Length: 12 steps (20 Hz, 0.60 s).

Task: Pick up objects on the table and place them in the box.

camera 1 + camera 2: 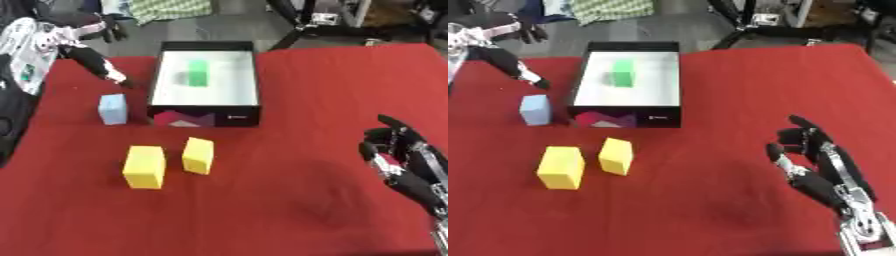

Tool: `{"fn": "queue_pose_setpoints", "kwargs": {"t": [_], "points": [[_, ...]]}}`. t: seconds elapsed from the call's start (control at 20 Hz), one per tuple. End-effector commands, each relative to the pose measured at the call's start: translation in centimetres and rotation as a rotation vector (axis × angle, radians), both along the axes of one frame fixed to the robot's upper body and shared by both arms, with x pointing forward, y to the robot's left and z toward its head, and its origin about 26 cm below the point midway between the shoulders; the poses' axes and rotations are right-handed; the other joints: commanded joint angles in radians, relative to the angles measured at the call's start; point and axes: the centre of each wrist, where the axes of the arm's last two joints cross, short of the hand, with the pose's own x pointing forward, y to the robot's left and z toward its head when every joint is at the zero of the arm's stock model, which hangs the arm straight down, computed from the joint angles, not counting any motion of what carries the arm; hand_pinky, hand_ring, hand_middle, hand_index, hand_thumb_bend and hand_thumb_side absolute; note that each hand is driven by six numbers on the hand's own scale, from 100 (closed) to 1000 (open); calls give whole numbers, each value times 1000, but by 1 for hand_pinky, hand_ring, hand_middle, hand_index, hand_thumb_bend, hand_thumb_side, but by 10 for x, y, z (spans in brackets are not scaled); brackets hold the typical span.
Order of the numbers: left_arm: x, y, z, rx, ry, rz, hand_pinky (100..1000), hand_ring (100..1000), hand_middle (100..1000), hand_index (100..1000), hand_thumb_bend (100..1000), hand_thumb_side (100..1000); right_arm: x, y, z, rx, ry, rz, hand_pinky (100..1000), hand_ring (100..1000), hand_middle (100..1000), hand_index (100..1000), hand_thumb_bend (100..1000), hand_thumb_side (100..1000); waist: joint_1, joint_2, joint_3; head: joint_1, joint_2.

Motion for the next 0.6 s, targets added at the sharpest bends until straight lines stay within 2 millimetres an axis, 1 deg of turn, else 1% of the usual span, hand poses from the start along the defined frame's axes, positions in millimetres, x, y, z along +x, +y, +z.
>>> {"fn": "queue_pose_setpoints", "kwargs": {"t": [0.05,0.15,0.3,0.45,0.6], "points": [[-2,27,-5,45,116,70,819,761,746,855,770,481,2,-5,6,-18,-21,-3,779,772,710,938,369,479,6,-33,-2,-6,-1],[-1,32,-24,29,169,90,821,766,748,855,770,468,2,-5,6,-16,-21,-5,779,772,710,938,369,479,4,-32,-4,-7,-1],[0,32,-43,34,184,83,825,769,750,858,771,459,2,-4,7,-12,-22,-3,779,772,710,938,367,480,0,-30,-7,-6,-1],[2,28,-54,26,146,69,824,765,748,857,754,447,2,-4,7,-9,-22,-2,779,772,710,938,366,480,-5,-28,-9,-6,-1],[3,23,-60,24,96,61,823,764,749,858,741,444,2,-3,6,-8,-21,-1,779,772,710,939,364,480,-7,-28,-10,-5,-1]]}}
